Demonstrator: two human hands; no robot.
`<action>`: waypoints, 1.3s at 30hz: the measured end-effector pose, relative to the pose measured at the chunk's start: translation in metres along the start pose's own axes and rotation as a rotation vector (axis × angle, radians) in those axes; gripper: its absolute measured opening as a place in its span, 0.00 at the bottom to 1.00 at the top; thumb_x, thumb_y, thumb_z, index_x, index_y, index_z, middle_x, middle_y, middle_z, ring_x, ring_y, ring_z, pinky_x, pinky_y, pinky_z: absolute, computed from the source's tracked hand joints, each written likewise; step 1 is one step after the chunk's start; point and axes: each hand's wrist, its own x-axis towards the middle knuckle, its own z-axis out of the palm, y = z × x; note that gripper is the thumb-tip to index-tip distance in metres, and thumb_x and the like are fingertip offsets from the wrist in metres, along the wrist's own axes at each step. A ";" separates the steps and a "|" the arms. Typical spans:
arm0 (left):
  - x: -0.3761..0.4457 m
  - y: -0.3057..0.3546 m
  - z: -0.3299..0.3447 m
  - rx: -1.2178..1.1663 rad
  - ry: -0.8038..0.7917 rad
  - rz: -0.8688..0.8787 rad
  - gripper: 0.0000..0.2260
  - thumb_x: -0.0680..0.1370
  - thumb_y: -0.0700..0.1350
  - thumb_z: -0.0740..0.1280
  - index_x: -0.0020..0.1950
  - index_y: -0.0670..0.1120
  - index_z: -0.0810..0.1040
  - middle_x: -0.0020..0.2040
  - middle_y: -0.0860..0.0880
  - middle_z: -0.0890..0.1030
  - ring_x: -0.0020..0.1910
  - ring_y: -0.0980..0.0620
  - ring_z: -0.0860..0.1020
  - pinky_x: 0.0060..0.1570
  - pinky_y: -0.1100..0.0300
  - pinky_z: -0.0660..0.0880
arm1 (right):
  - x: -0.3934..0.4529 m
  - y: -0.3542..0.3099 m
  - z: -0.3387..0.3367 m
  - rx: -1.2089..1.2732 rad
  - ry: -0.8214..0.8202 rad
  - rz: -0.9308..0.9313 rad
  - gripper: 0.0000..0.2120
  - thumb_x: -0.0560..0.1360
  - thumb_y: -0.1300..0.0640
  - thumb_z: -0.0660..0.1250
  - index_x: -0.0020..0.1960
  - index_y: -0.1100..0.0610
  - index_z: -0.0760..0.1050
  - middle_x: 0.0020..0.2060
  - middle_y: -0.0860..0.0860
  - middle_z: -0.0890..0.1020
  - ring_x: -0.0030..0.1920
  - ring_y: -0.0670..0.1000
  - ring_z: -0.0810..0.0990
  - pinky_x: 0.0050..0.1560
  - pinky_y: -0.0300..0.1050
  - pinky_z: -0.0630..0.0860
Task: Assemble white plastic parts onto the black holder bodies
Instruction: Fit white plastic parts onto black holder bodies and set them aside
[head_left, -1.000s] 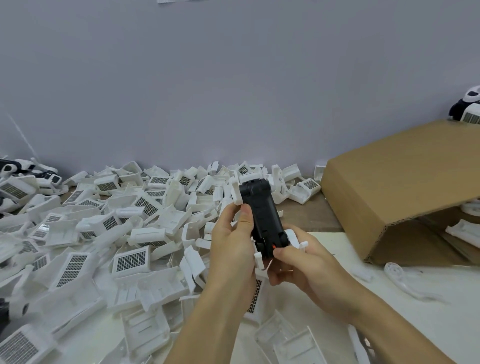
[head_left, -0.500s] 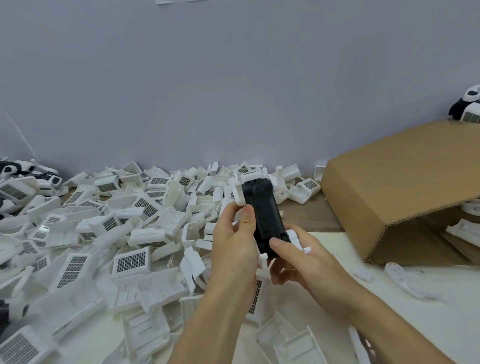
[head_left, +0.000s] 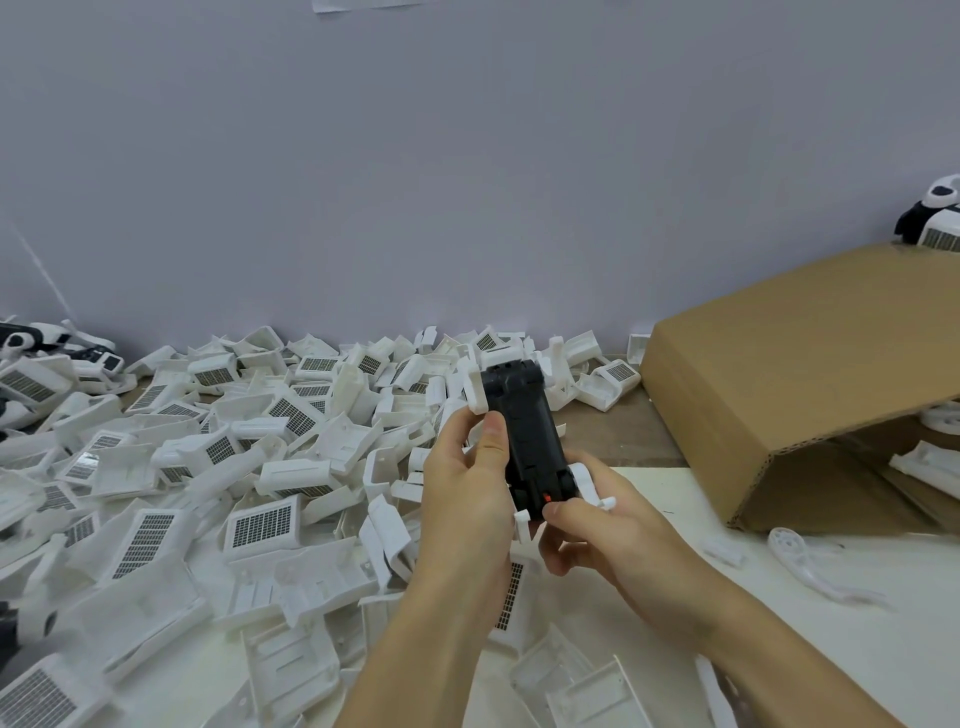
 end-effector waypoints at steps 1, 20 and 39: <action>0.000 0.000 0.000 0.008 0.000 0.005 0.11 0.85 0.50 0.61 0.47 0.56 0.81 0.38 0.48 0.84 0.41 0.42 0.79 0.46 0.43 0.70 | 0.000 0.000 0.000 -0.017 0.008 0.006 0.18 0.69 0.53 0.64 0.58 0.51 0.75 0.37 0.49 0.83 0.35 0.48 0.78 0.40 0.39 0.75; 0.001 0.000 0.000 0.004 0.007 -0.010 0.13 0.84 0.51 0.62 0.43 0.59 0.81 0.40 0.47 0.85 0.41 0.45 0.81 0.44 0.44 0.74 | 0.001 0.000 0.000 0.054 0.025 -0.005 0.14 0.71 0.50 0.66 0.57 0.49 0.77 0.35 0.51 0.81 0.33 0.51 0.76 0.38 0.43 0.74; 0.002 -0.002 0.000 -0.017 -0.022 0.069 0.08 0.83 0.52 0.63 0.50 0.53 0.81 0.40 0.44 0.84 0.39 0.41 0.78 0.44 0.43 0.69 | -0.002 -0.003 0.001 -0.009 0.017 -0.030 0.10 0.71 0.49 0.63 0.51 0.43 0.78 0.37 0.52 0.83 0.35 0.50 0.77 0.38 0.40 0.76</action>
